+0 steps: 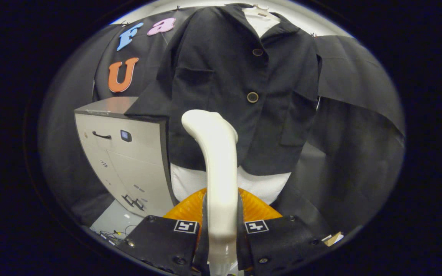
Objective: Iron the clothes twice with a garment steamer, once on the left side and once on the right side.
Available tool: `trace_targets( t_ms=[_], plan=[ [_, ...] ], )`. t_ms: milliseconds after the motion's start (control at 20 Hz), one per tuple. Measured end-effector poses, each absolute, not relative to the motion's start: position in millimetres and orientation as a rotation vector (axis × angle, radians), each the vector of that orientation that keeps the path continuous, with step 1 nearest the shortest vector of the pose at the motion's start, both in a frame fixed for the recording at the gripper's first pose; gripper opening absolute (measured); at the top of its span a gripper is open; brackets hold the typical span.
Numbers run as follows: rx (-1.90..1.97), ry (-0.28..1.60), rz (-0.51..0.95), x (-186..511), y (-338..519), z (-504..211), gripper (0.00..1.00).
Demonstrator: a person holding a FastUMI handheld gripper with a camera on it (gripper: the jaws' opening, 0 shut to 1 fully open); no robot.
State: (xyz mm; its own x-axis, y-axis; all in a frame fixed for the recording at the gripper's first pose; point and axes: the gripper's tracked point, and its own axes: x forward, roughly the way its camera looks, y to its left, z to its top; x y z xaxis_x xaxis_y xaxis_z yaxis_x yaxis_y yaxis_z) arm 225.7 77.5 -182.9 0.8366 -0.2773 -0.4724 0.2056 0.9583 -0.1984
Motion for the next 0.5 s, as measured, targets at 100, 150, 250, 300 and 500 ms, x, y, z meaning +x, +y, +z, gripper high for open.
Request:
trace_targets(
  t_ms=[100, 150, 250, 300, 500],
  plan=[
    [-0.162, 0.555, -0.260, 218, 75, -202, 0.32],
    [-0.162, 0.578, -0.263, 212, 74, -212, 0.32],
    [-0.163, 0.616, -0.267, 204, 75, -228, 0.32],
    [-0.170, 0.629, -0.266, 200, 75, -236, 0.32],
    [-0.161, 0.661, -0.277, 184, 79, -247, 0.32]
  ],
)
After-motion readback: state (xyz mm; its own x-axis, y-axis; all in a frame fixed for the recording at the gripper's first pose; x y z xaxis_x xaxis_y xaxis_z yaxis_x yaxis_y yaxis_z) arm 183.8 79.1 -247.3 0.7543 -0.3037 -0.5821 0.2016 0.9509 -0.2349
